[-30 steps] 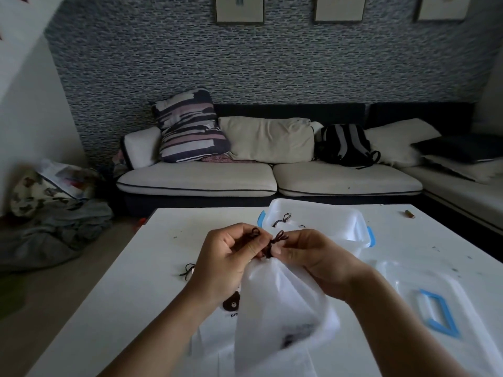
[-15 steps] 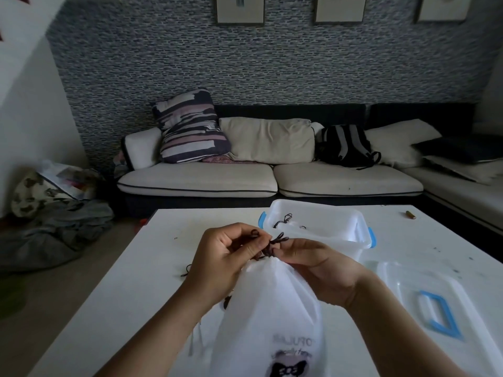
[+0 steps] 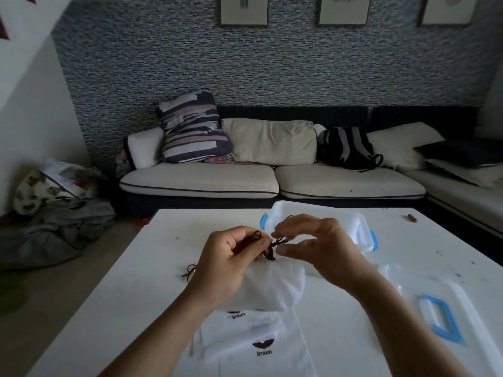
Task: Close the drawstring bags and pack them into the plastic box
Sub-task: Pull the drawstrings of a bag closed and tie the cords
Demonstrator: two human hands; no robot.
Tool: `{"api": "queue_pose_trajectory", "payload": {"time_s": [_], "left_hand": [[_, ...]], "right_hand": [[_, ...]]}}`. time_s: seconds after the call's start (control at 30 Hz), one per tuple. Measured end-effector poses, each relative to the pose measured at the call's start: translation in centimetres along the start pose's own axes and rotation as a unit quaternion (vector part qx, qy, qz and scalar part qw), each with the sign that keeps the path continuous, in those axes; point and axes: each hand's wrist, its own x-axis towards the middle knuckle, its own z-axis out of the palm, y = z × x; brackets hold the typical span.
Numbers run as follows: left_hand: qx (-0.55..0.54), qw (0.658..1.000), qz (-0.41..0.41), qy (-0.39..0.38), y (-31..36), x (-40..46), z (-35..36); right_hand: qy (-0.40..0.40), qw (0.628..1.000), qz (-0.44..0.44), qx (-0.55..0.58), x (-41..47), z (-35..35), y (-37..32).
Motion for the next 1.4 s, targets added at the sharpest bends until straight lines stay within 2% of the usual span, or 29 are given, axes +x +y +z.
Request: {"api": "queue_pose_trajectory", "payload": {"time_s": [0.17, 0.37, 0.47, 0.67, 0.8, 0.87, 1.03, 1.2, 1.4], "left_hand": [[-0.021, 1.000, -0.020, -0.004, 0.0, 0.0, 0.3], [-0.064, 0.996, -0.053, 0.016, 0.1, 0.0, 0.6], [-0.080, 0.995, -0.057, 0.022, 0.3, 0.1, 0.4], [-0.092, 0.995, -0.040, 0.008, 0.6, 0.0, 0.2], [-0.077, 0.997, -0.016, 0.013, 0.7, 0.1, 0.1], [-0.064, 0.998, -0.005, 0.020, 0.5, 0.1, 0.0], [-0.003, 0.998, 0.044, 0.042, 0.8, 0.0, -0.2], [0.052, 0.996, 0.057, 0.035, 0.9, 0.2, -0.3], [0.089, 0.994, 0.060, 0.007, 0.9, 0.0, 0.0]], "right_hand": [[0.003, 0.995, -0.009, 0.099, -0.2, 0.7, -0.1], [-0.043, 0.998, -0.028, 0.034, -0.5, 0.8, -0.5], [-0.061, 0.996, -0.018, 0.058, -0.6, 0.6, -0.5], [0.014, 0.991, 0.034, 0.125, -0.3, 1.4, -0.3], [-0.045, 0.987, 0.054, 0.146, -0.5, 1.3, -0.5], [-0.052, 0.990, 0.056, 0.121, -0.6, 1.4, -0.9], [0.015, 0.995, 0.045, 0.091, -0.6, 1.7, -1.3], [0.038, 0.997, 0.023, 0.055, -0.6, 2.3, -1.0], [0.095, 0.988, -0.056, -0.111, -0.5, 3.0, -0.8]]}}
